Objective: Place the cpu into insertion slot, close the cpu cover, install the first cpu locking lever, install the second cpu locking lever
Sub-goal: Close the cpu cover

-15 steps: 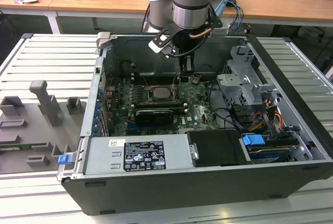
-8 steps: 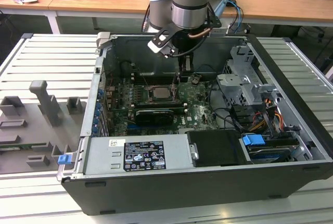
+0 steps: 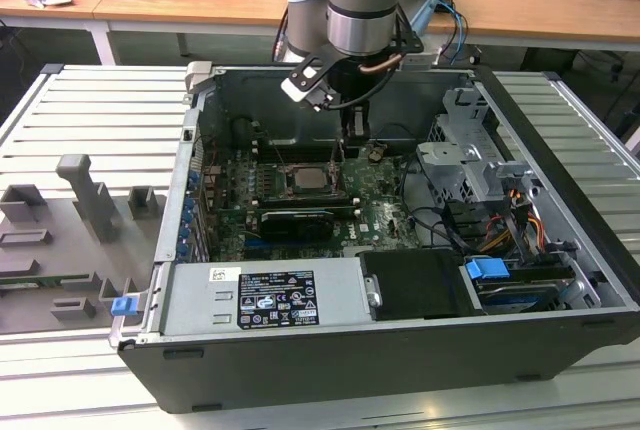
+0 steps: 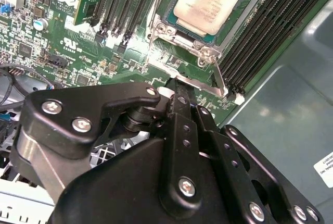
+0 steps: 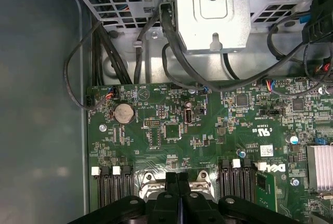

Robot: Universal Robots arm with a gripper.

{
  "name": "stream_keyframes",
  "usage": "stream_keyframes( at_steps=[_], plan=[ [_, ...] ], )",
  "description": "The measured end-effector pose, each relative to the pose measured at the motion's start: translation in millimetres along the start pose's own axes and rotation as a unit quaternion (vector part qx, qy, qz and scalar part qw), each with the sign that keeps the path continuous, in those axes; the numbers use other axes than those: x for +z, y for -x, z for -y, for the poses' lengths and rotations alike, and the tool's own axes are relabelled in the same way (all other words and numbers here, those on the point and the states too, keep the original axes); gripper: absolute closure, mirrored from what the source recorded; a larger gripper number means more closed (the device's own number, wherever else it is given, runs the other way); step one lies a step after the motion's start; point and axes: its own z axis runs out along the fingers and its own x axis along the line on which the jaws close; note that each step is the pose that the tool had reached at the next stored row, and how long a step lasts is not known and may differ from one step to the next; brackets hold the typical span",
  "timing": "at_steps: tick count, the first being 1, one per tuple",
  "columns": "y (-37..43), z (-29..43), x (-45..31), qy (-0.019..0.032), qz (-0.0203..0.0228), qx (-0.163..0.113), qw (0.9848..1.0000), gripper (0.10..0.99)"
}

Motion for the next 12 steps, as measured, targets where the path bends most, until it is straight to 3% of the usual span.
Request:
stream_keyframes(
  at_steps=[12],
  plan=[
    [0.4, 7.9, -0.6, 0.0000, 0.0000, 0.000, 1.0000, 0.980]
  ],
)
